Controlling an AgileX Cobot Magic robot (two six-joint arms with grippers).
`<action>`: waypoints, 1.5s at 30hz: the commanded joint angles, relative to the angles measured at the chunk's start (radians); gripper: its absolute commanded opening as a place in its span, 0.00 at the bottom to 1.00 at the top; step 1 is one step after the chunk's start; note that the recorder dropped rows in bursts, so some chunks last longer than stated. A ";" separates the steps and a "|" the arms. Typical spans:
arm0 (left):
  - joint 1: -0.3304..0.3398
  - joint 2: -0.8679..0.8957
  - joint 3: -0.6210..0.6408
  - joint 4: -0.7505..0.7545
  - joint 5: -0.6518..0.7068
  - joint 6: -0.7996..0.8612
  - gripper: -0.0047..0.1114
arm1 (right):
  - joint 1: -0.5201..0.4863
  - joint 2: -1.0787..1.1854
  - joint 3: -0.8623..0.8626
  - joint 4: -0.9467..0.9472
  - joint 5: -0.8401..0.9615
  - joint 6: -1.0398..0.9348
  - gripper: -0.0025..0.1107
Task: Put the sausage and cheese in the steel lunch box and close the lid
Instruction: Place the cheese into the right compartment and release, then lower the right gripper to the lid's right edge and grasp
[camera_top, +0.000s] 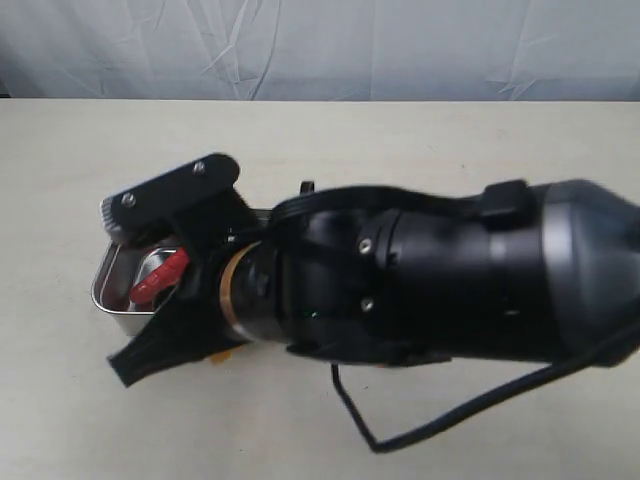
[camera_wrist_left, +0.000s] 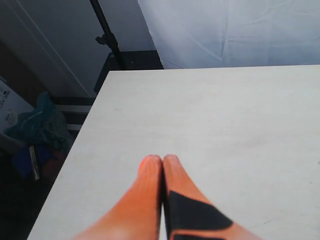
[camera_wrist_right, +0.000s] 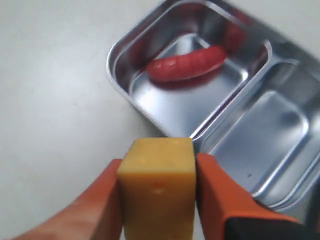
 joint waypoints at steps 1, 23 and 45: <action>0.006 -0.006 -0.004 -0.020 -0.007 0.001 0.04 | -0.096 -0.014 -0.002 -0.083 0.007 0.031 0.02; 0.006 -0.006 -0.004 -0.055 0.000 0.003 0.04 | -0.246 0.217 -0.134 -0.104 0.023 0.031 0.50; 0.004 -0.004 -0.004 -0.541 0.076 0.526 0.04 | -0.867 0.059 -0.078 0.507 0.356 -0.694 0.45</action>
